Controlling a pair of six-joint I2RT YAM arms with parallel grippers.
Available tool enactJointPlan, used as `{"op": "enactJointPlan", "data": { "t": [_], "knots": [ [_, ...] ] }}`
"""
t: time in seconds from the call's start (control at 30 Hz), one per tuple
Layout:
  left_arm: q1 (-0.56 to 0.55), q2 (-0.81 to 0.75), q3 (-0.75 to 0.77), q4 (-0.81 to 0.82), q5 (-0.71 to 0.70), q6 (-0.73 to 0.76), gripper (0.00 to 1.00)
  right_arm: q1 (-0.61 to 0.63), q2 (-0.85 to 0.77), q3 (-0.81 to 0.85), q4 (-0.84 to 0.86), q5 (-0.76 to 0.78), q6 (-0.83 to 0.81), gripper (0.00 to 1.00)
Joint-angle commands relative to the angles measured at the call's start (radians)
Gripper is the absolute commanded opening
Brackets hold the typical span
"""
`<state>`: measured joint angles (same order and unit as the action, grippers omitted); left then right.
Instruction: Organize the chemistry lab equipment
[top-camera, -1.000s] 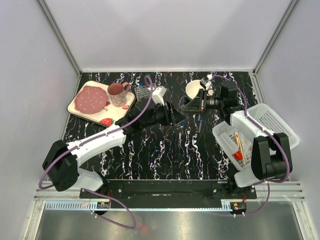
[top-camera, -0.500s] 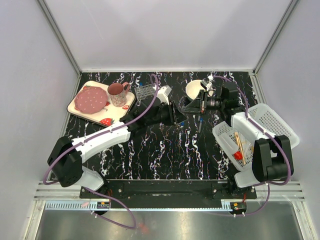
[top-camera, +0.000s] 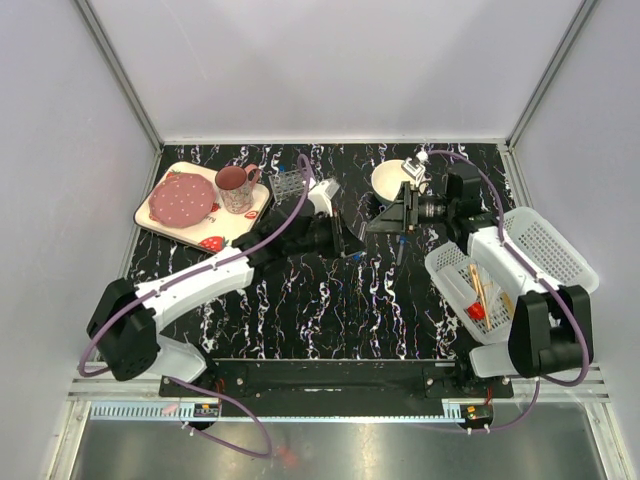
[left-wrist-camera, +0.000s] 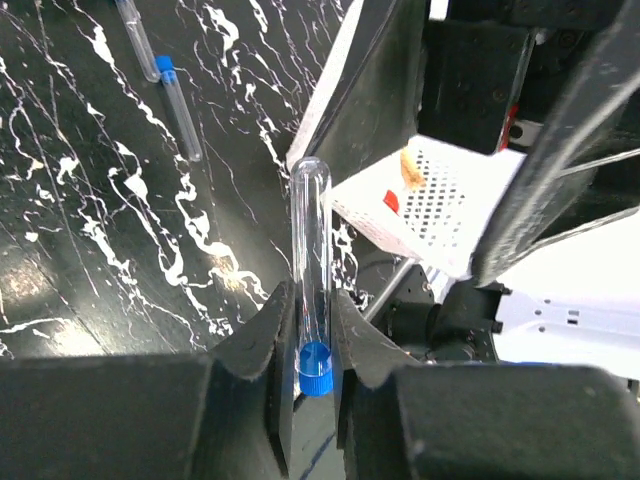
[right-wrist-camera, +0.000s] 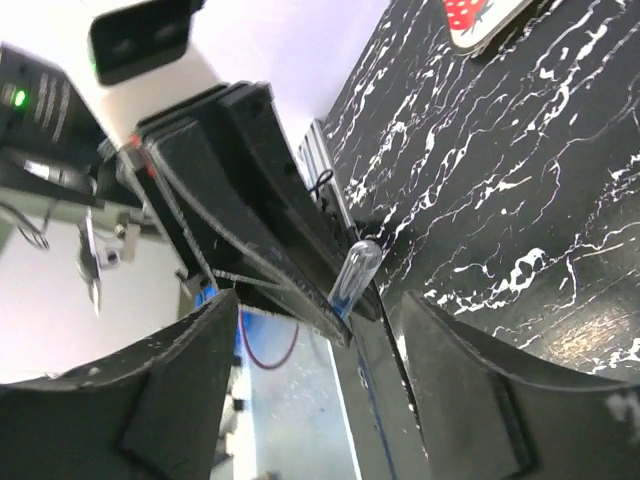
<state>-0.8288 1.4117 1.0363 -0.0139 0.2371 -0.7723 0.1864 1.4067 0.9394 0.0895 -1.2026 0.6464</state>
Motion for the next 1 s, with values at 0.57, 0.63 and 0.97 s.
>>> {"op": "enactJointPlan", "data": {
  "t": [0.57,0.63,0.97],
  "knots": [
    [0.03,-0.093,-0.05,-0.087,0.63,-0.005,0.12,0.168,0.012,0.604,-1.639,0.317,-2.203,1.0],
    [0.03,-0.07,-0.041,-0.067,0.646,-0.008,0.12,0.258,-0.02,0.556,-1.596,0.347,-2.21,1.0],
    [0.03,-0.02,-0.042,0.043,0.668,-0.085,0.12,0.464,-0.081,0.473,-1.462,0.478,-2.144,0.88]
  ]
}}
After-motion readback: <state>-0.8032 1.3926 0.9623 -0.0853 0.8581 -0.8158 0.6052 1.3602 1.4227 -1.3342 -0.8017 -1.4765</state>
